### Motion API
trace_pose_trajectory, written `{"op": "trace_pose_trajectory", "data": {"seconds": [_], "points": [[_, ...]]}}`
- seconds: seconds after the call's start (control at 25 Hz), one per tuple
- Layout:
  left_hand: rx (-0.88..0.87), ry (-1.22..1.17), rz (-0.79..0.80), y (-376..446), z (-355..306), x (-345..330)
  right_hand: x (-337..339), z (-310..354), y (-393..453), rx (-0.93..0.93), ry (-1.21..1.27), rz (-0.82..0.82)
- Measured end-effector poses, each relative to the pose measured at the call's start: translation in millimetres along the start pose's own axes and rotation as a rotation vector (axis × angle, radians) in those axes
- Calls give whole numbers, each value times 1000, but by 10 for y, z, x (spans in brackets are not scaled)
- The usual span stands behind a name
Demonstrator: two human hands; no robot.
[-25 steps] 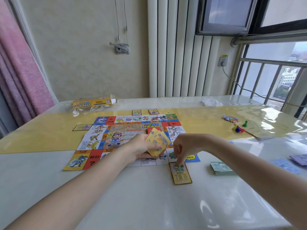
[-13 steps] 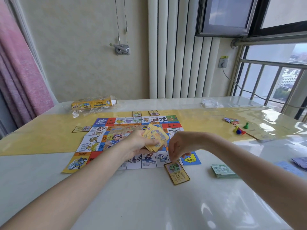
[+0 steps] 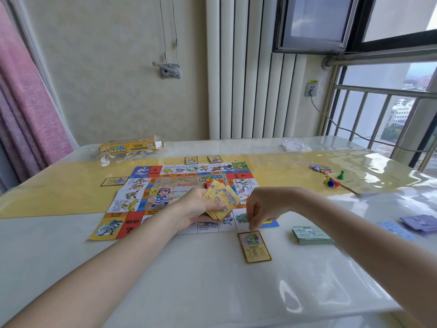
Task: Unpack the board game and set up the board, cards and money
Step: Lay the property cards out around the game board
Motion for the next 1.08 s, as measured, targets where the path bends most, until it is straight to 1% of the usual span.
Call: {"op": "trace_pose_trajectory", "data": {"seconds": [0.08,0.16,0.24,0.28,0.4,0.48,0.52,0.6,0.64,0.68,0.72,0.76,0.8,0.84,0.88,0.96,1.0,1.08], "points": [[-1,14,-11,17,-27,28,275,31,-10,17,102,-131],[-4,-4,-12,35,-78,57,490,45,33,34,258,-260],[-24,-42,4,39,-164,69,534,72,122,49,443,-317],[-33,-69,18,42,-204,70,525,90,169,58,496,-333],[-16,-168,59,51,-296,90,598,81,252,73,573,-432],[-7,-230,12,90,-327,175,723,81,235,127,645,-539],[-7,-255,-24,113,-336,223,815,90,211,170,671,-620],[5,-339,-82,135,-334,293,1012,137,53,268,643,-857],[17,-389,-92,138,-327,306,1097,210,-86,338,548,-1004],[27,-438,-95,137,-318,314,1135,356,-227,438,355,-1124],[28,-485,-99,129,-318,330,1081,560,-297,559,88,-1170],[25,-522,-107,131,-324,353,939,730,-310,667,-179,-1168],[18,-534,-120,134,-328,382,773,824,-275,735,-375,-1129],[9,-510,-135,143,-334,416,653,851,-211,760,-478,-1066],[2,-461,-146,142,-335,449,584,844,-156,762,-512,-1007],[-11,-370,-169,124,-330,511,549,804,-83,750,-480,-917],[-14,-345,-190,124,-324,554,582,766,-51,724,-409,-884],[-21,-315,-216,122,-317,624,755,635,-16,618,-133,-868]]}}
Point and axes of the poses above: each hand's wrist, its own y-axis towards the middle knuckle, its own x-axis out of the back of the hand, z = x × y, the point moved 10 cm from there along y, towards the middle knuckle, and after that the axes turned 7 degrees about y, right-handed, at the moved point
